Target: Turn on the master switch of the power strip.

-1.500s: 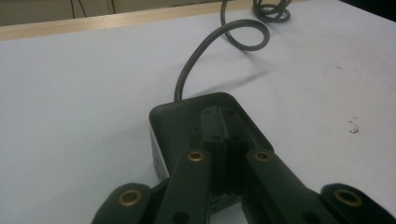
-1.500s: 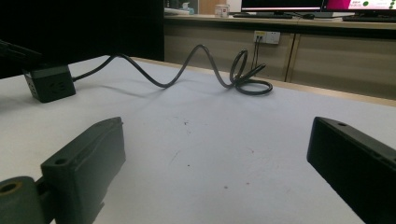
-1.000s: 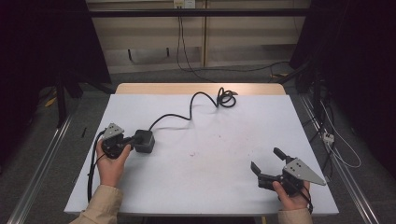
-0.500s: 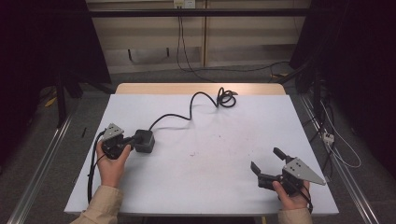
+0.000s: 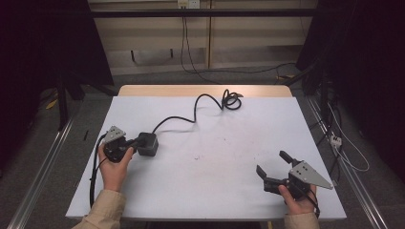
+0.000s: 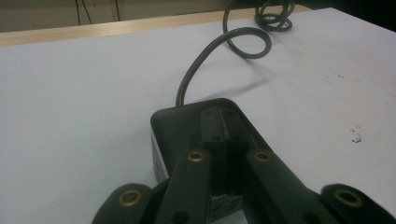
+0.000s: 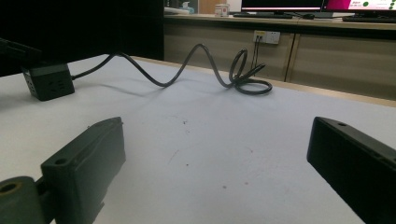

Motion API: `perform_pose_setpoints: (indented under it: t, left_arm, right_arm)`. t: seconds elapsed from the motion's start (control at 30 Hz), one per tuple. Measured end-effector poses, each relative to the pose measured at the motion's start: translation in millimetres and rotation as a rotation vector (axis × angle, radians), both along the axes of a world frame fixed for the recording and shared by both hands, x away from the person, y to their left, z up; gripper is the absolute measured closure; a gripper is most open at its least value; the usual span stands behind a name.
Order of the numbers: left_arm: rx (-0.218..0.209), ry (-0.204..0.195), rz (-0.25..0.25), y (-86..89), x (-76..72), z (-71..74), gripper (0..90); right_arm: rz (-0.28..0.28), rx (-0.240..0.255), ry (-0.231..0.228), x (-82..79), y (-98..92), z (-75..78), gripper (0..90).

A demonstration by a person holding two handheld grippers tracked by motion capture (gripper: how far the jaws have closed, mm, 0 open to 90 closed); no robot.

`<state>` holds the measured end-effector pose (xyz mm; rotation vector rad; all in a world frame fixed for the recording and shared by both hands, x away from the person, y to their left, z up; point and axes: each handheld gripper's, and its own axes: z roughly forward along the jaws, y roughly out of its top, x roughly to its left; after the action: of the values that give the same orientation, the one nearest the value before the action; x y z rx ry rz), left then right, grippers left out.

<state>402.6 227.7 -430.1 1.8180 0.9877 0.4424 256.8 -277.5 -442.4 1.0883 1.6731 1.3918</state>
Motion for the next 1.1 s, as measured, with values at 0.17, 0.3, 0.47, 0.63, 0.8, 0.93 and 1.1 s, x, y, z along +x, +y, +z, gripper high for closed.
perform_pose_setpoints:
  t: [0.17, 0.3, 0.47, 0.63, 0.8, 0.93, 1.1]
  left_arm:
    - [-0.004, -0.001, 0.004, 0.3, 0.4, -0.3, 90.0]
    - [-0.011, -0.010, 0.011, 1.0, -0.2, 1.4, 84.3]
    - [-0.038, -0.010, 0.010, 2.5, -2.5, 5.4, 74.8]
    - [-0.045, -0.012, 0.001, 4.4, -6.4, 10.4, 62.8]
    - [-0.059, 0.007, -0.016, 6.8, -9.5, 13.6, 48.2]
    - [-0.071, 0.019, -0.018, 8.3, -11.9, 15.3, 39.1]
    - [-0.077, 0.031, -0.012, 10.3, -13.8, 16.6, 29.1]
  right_arm:
    - [-0.004, 0.002, 0.000, -0.2, -0.8, 0.0, 3.6]
    - [-0.002, 0.003, -0.001, 0.1, -0.9, 0.0, 3.6]
    - [-0.002, 0.005, 0.001, 0.7, -0.3, -0.3, 3.6]
    - [0.001, 0.000, -0.003, 1.2, 0.4, 0.6, 3.6]
    - [0.009, -0.004, -0.004, 2.5, 2.6, 0.9, 3.6]
    - [0.014, -0.001, -0.003, 3.7, 4.8, 1.0, 3.6]
    - [0.023, -0.004, -0.003, 5.8, 6.1, 1.0, 3.6]
